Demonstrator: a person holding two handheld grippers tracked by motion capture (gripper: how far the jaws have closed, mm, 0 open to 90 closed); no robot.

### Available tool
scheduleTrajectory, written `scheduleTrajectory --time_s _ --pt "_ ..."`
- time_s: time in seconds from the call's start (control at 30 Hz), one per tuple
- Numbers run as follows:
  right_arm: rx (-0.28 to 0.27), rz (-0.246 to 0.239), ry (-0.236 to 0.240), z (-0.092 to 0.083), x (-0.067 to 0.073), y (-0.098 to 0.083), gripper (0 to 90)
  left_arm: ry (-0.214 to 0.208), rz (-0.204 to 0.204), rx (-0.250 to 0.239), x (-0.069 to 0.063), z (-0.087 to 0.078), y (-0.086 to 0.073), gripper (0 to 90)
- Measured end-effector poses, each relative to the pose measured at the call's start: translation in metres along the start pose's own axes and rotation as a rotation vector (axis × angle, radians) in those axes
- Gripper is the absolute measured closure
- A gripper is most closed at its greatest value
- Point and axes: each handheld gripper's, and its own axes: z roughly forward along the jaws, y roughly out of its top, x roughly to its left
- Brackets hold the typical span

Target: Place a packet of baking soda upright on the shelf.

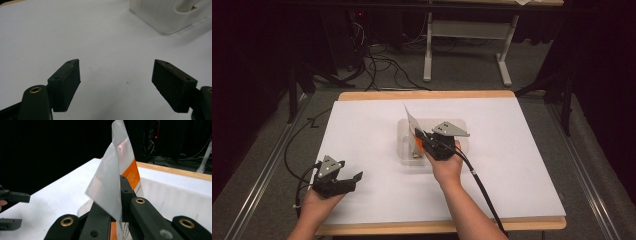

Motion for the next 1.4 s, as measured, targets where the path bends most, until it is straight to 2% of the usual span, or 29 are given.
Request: scheduleTrajectory --time_s 0.33,0.7,1.0,1.13,1.4 --pt "0.001 0.014 0.004 -0.008 -0.002 -0.016 89.8 0.006 0.002 -0.007 0.0 -0.001 0.0 23.3" --pt "0.02 -0.002 -0.002 -0.007 0.0 -0.011 88.4 0.009 -0.001 -0.01 0.0 -0.002 0.0 23.4" --pt "0.026 -0.001 0.006 -0.006 0.0 -0.007 83.2 0.009 -0.002 -0.01 0.0 -0.002 0.0 23.4" --pt "0.024 -0.002 0.016 -0.006 0.0 -0.005 73.5 0.009 0.001 -0.008 0.0 -0.001 0.0 23.4" --pt "0.052 0.001 -0.008 -0.005 -0.001 -0.003 40.9 0.01 0.003 -0.006 0.0 0.0 0.0 23.4"
